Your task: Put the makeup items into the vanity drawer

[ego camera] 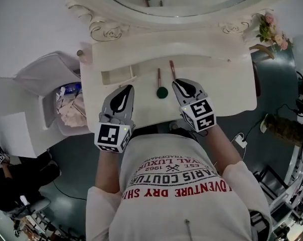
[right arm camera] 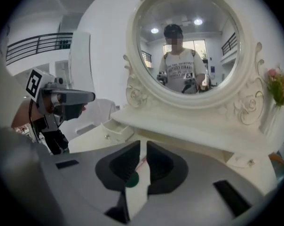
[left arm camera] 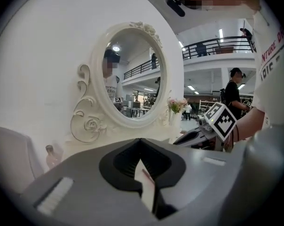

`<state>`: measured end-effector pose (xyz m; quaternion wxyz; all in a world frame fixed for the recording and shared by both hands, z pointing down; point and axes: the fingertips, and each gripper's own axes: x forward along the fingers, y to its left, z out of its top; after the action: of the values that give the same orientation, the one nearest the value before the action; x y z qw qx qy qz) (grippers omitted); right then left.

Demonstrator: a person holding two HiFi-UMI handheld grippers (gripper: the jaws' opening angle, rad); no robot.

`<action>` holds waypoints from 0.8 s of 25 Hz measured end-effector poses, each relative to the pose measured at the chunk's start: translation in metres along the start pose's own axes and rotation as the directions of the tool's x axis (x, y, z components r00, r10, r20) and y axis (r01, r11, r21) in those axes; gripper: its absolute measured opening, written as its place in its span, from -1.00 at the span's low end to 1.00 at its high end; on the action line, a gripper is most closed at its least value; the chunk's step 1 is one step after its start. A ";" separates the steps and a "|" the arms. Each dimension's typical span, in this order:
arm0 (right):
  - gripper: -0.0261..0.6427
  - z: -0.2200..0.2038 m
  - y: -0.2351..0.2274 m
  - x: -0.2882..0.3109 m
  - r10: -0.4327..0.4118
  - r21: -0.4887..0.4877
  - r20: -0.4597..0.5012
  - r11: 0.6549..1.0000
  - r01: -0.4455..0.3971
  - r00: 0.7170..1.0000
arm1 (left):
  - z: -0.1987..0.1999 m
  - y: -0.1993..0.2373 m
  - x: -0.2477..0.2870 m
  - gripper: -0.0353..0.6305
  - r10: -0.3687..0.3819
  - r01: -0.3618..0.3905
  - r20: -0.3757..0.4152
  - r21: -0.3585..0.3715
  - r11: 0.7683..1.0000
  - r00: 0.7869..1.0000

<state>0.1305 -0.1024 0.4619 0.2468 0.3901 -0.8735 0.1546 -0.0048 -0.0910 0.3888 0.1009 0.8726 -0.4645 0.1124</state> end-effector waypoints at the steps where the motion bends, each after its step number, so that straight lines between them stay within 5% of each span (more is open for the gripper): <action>1: -0.90 -0.009 -0.004 0.008 -0.003 0.017 -0.042 1.000 0.003 0.999 | -0.003 0.002 0.008 -0.87 -0.023 0.023 -0.007 -0.001 1.000 1.000; 5: -0.86 -0.039 -0.025 0.034 -0.042 0.055 -0.168 0.997 0.052 0.985 | -0.016 0.004 0.035 -0.87 -0.105 0.105 -0.028 0.003 0.994 0.994; 7: -0.60 -0.052 -0.032 0.048 -0.047 0.075 -0.220 0.995 0.065 0.974 | -0.020 0.007 0.045 -0.87 -0.128 0.128 -0.036 0.005 0.992 0.991; 9: -0.56 -0.065 -0.040 0.061 -0.053 0.087 -0.271 0.993 0.079 0.961 | -0.024 0.010 0.053 -0.87 -0.144 0.144 -0.041 0.002 0.990 0.989; 20: -0.50 -0.108 -0.060 0.097 -0.098 0.121 -0.470 0.977 0.174 0.877 | -0.051 0.020 0.058 -0.87 -0.148 0.145 -0.091 -0.038 0.989 0.985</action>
<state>0.1542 -0.1500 0.6095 0.4255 0.4212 -0.7450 0.2943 0.0049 -0.1331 0.4554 0.1440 0.8965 -0.3954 0.1384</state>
